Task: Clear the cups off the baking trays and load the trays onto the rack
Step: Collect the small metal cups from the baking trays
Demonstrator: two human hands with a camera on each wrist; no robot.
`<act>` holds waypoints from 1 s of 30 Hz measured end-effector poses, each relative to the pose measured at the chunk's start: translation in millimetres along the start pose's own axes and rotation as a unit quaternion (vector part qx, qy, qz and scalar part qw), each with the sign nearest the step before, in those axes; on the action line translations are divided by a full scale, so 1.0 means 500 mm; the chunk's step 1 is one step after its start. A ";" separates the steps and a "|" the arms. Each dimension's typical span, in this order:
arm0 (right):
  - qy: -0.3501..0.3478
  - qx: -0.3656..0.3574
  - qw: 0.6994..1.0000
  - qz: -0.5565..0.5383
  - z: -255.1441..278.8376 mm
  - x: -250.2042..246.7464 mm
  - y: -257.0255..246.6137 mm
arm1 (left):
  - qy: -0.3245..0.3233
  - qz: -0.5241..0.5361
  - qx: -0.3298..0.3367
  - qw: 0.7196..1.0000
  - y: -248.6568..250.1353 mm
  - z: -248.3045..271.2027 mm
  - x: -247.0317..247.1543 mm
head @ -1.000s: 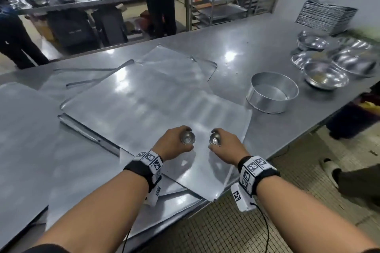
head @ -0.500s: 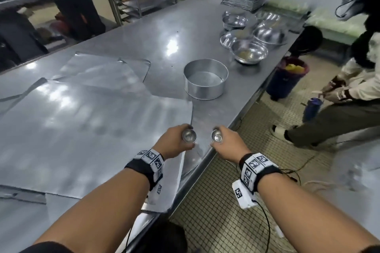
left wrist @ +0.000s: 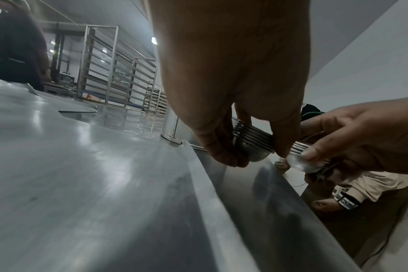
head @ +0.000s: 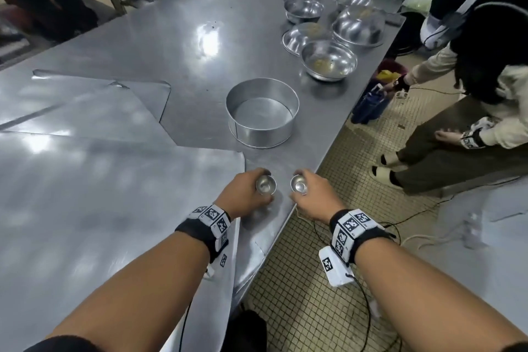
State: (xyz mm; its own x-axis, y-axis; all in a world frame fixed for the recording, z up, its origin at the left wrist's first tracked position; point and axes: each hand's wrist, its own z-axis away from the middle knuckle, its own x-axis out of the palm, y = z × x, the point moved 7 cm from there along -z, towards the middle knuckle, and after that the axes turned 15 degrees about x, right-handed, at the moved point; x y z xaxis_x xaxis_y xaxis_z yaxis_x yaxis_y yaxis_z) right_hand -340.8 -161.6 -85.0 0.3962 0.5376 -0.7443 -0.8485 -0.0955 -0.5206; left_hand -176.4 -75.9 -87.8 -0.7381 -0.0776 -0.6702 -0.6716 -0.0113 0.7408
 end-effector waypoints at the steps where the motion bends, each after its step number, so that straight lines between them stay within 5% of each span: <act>1: -0.004 0.002 1.000 0.002 -0.015 0.002 -0.002 | 0.001 0.002 -0.001 1.000 -0.008 -0.014 -0.004; 14: -0.010 -0.007 0.998 0.061 -0.148 0.034 -0.051 | 0.004 -0.012 -0.046 0.999 -0.098 -0.087 -0.021; 30: -0.126 -0.225 0.957 0.132 -0.288 0.009 -0.097 | 0.090 -0.084 -0.207 0.970 -0.062 -0.089 -0.002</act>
State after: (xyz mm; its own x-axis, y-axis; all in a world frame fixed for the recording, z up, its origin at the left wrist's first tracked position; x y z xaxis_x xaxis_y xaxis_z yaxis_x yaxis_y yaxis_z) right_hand -247.2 -275.3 -123.4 0.0430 0.6244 -0.7800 -0.6473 -0.5773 -0.4977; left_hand -152.1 -119.9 -108.3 -0.5717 -0.2127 -0.7924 -0.6701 -0.4363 0.6005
